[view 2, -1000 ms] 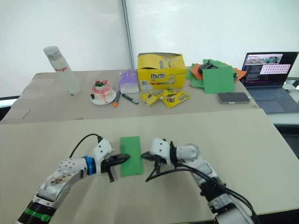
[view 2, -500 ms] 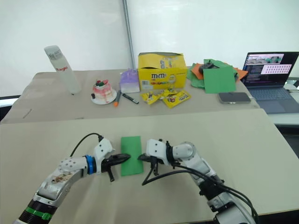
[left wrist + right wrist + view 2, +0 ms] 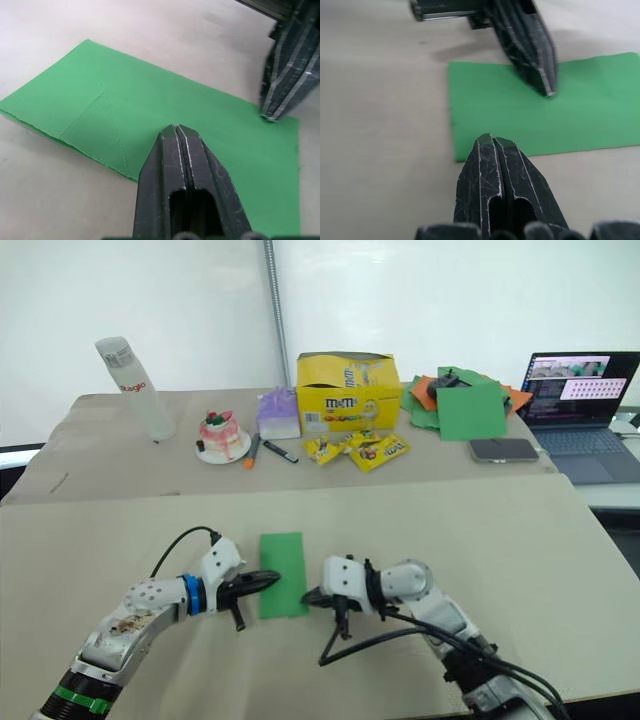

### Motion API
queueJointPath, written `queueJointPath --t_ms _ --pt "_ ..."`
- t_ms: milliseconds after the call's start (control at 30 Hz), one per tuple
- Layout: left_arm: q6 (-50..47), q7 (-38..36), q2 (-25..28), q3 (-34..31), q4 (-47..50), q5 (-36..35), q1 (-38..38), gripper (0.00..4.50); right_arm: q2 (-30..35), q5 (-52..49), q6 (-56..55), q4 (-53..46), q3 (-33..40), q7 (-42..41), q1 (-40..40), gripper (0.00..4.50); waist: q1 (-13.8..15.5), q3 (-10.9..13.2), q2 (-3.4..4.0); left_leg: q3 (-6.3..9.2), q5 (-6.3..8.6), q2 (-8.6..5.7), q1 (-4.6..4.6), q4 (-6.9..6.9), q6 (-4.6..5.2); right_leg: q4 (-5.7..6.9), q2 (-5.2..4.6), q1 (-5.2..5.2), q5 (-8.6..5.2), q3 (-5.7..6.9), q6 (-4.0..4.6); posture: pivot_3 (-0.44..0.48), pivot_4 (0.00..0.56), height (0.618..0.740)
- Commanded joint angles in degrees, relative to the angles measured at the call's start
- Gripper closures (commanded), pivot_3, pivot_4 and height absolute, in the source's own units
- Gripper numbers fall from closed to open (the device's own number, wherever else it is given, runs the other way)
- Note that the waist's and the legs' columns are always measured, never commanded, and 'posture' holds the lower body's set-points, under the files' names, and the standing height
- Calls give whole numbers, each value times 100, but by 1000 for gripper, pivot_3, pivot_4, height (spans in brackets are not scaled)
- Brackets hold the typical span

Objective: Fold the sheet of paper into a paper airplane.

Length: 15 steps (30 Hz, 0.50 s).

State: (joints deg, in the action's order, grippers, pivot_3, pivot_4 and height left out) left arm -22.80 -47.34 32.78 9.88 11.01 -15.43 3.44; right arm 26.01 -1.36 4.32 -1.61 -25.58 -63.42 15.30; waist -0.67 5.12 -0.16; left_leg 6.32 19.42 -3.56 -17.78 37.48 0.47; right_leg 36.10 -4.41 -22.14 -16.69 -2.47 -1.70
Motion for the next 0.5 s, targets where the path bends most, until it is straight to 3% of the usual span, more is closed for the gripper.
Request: queueJointPath --t_ms 33,300,500 --pt "-244 0 60 113 -152 110 -101 4500 96 110 361 -74 -467 -214 -285 4453 1 0 0 0 0 0 1 -2 0 0 0 0 0 0 0 0 150 740" --pt "-253 -33 22 138 -218 116 -13 4500 324 39 648 -330 -505 -333 -383 4453 16 0 -2 0 -1 0 4 -10 -1 -2 0 0 0 1 0 0 150 740" --pt "-237 -68 -19 123 -238 76 22 4500 481 -435 1035 -773 -91 -324 -303 4453 48 5 -10 0 -1 -1 3 -12 -1 -6 -1 0 0 0 0 0 150 740"
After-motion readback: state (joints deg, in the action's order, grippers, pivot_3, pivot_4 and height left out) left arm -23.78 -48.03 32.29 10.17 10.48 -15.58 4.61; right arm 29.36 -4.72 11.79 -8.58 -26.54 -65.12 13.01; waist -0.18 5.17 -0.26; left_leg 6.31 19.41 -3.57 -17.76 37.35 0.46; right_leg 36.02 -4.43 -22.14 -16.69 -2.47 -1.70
